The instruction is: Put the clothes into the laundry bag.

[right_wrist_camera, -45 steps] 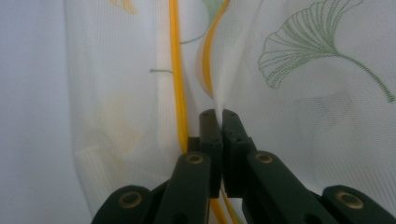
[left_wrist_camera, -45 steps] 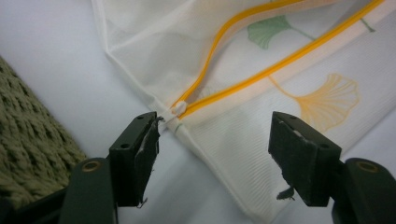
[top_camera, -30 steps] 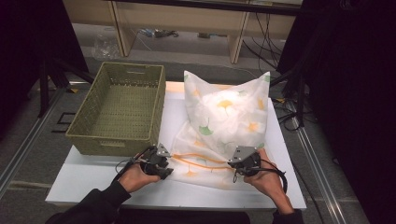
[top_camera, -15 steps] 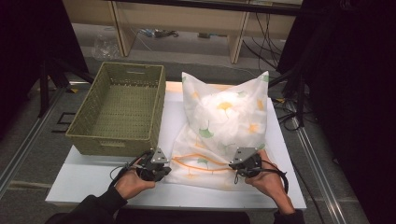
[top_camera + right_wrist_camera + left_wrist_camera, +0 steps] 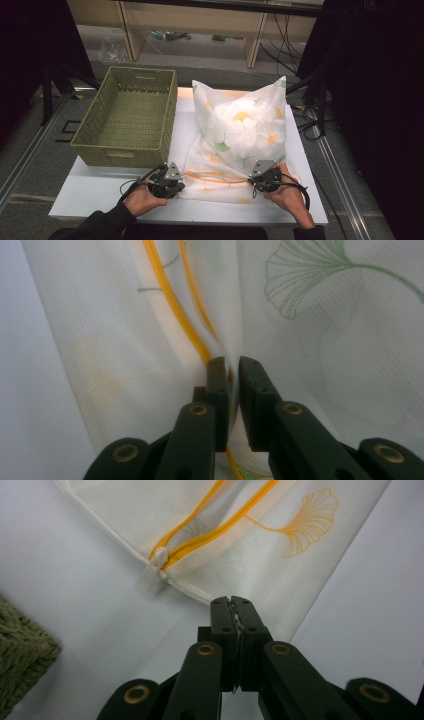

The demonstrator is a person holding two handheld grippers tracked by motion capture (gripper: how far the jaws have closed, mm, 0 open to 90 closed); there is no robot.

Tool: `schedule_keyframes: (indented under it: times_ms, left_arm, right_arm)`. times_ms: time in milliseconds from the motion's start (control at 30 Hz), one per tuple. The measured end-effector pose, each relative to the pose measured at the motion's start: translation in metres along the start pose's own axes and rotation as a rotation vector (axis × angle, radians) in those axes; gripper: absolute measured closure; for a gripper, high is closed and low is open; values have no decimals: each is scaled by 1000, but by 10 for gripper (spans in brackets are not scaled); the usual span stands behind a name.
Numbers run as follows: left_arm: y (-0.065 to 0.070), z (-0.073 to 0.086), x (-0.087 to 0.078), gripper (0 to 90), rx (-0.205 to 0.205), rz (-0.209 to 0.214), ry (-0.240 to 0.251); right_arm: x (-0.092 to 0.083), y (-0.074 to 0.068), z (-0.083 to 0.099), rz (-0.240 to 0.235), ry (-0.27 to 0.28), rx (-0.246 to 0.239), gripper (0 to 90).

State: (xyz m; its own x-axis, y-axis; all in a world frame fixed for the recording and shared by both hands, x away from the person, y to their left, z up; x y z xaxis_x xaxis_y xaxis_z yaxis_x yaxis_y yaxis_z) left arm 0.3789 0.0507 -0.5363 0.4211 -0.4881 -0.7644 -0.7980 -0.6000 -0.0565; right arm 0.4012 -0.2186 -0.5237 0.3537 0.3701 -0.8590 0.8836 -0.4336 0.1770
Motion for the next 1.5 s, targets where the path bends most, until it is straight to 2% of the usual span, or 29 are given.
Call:
schedule_keyframes:
  times_ms: [100, 133, 200, 233, 267, 300, 333, 367, 400, 433, 467, 533, 567, 633, 700, 767, 800, 900, 967, 1000, 1067, 1167, 1200, 1233, 1267, 1300, 1333, 1433, 1500]
  left_arm:
    - [-4, -2, -3, 836, -18, -2, 15]
    - [-5, -3, -4, 813, -19, -1, 20]
    - [-7, -5, -8, 743, -45, -6, 39]
    - [-8, -6, -9, 719, -55, -8, 46]
    - [-10, -8, -12, 686, -69, -15, 65]
    - [-11, -9, -14, 669, -65, -24, 70]
    - [-11, -10, -16, 643, -75, -16, 83]
    - [-14, -11, -19, 618, -78, -29, 90]
    - [-13, -12, -20, 604, -90, -19, 98]
    - [-14, -12, -22, 594, -80, -24, 100]
    - [-14, -12, -23, 584, -96, -20, 104]
    - [-15, -11, -25, 563, -91, -22, 110]
    - [-15, -11, -25, 549, -104, -17, 116]
    - [-17, -10, -26, 518, -102, -24, 121]
    - [-19, -10, -26, 454, -106, -48, 129]
    - [-21, -10, -27, 407, -105, -67, 143]
    - [-20, -9, -28, 386, -108, -69, 149]
    - [-20, -8, -29, 350, -117, -70, 159]
    - [-22, -6, -29, 334, -98, -73, 153]
    - [-22, -5, -29, 328, -119, -78, 151]
    - [-23, -4, -30, 315, -132, -85, 153]
    - [-23, -2, -32, 313, -137, -86, 158]
    - [-24, -1, -32, 309, -126, -89, 156]
    - [-25, -1, -33, 304, -110, -88, 152]
    - [-24, -2, -32, 303, -130, -88, 161]
    - [-22, -2, -32, 303, -142, -86, 165]
    - [-22, -2, -32, 301, -133, -84, 164]
    - [-20, -2, -31, 297, -134, -82, 163]
    - [-21, -2, -31, 290, -137, -82, 166]
  right_arm:
    - [-3, -1, -8, 22, 41, -18, 792]
    - [-4, -4, -11, 26, 47, 7, 768]
    - [-2, -3, -17, 46, 70, -27, 746]
    - [0, -6, -18, 41, 62, -11, 725]
    - [1, -7, -19, 40, 62, -14, 698]
    - [4, -5, -23, 55, 77, -44, 685]
    - [7, -5, -25, 55, 79, -43, 678]
    - [10, -7, -27, 43, 73, -29, 675]
    - [14, -5, -31, 49, 81, -14, 686]
    - [17, -4, -33, 49, 76, -13, 720]
    - [19, -4, -35, 47, 74, -20, 806]
    - [25, -4, -38, 27, 50, -64, 892]
    - [27, -7, -39, 21, 42, -75, 894]
    - [25, -15, -44, -8, 51, -127, 895]
    - [24, -25, -47, -27, 52, -119, 895]
    - [25, -33, -49, -50, 55, -163, 895]
    - [25, -34, -48, -38, 47, -172, 895]
    - [24, -29, -42, -38, 50, -120, 895]
    - [22, -23, -40, -38, 42, -122, 895]
    - [20, -23, -40, -43, 43, -117, 895]
    - [18, -26, -40, -56, 43, -120, 896]
    - [9, -25, -36, -66, 51, -147, 895]
    - [7, -24, -35, -66, 54, -144, 895]
    - [5, -25, -32, -71, 55, -88, 894]
    - [6, -24, -33, -71, 62, -107, 894]
    - [7, -24, -32, -69, 59, -86, 892]
    - [11, -25, -34, -69, 71, -112, 887]
    - [14, -30, -36, -78, 58, -70, 821]
    - [13, -29, -38, -82, 82, -22, 770]
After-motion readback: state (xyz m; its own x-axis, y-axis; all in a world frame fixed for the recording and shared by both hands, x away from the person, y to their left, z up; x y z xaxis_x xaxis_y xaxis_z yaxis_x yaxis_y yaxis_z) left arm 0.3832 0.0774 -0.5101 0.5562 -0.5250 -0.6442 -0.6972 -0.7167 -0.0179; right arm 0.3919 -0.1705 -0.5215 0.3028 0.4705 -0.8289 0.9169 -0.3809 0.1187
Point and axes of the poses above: each handheld gripper's, and its own axes: x roughly forward along the jaws, z roughly out of its underside, y roughly to its right, the point moved 8 cm from there along x, roughly forward along the jaws, and after that the axes turned 4 degrees about -z, right-handed, at the moved point
